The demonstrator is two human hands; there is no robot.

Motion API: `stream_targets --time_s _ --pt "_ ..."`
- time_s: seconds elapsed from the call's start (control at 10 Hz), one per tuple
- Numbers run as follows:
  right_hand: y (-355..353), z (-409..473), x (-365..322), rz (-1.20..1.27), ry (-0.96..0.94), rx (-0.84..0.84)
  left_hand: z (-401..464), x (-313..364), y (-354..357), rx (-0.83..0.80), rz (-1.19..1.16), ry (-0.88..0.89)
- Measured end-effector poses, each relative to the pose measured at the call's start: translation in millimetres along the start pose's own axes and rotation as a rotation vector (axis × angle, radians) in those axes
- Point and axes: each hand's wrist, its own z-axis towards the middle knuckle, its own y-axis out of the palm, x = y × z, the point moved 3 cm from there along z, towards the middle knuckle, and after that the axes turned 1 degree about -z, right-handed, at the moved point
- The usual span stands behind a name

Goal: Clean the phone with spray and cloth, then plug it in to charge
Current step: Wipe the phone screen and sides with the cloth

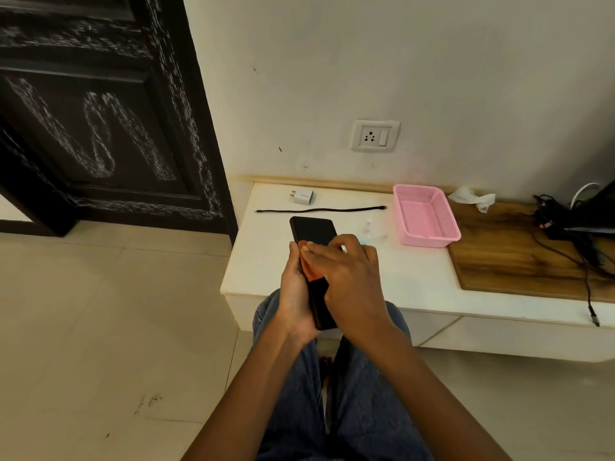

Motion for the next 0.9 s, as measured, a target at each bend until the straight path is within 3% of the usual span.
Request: stream_targets --time_s 0.1,0.2,0.3,0.6,0.9 --pt "4.3 -45.8 18.8 1.413 -0.051 0.314 4.9 11.1 -12.9 0.044 0.075 0.014" --pt "23.5 -65.6 31.2 1.537 0.282 0.896 13.6 24.3 -24.1 0.086 0.166 0.096" --pt "20.3 -71.1 28.0 1.529 0.145 0.859 18.1 27.0 -24.1 0.094 0.170 0.126" --pt "31.0 -10.7 65.6 1.425 0.111 0.541 9.0 11.4 -9.6 0.020 0.202 0.005" --pt "35.1 -56.3 38.2 1.497 0.129 0.740 14.4 35.5 -20.5 0.050 0.231 0.071"
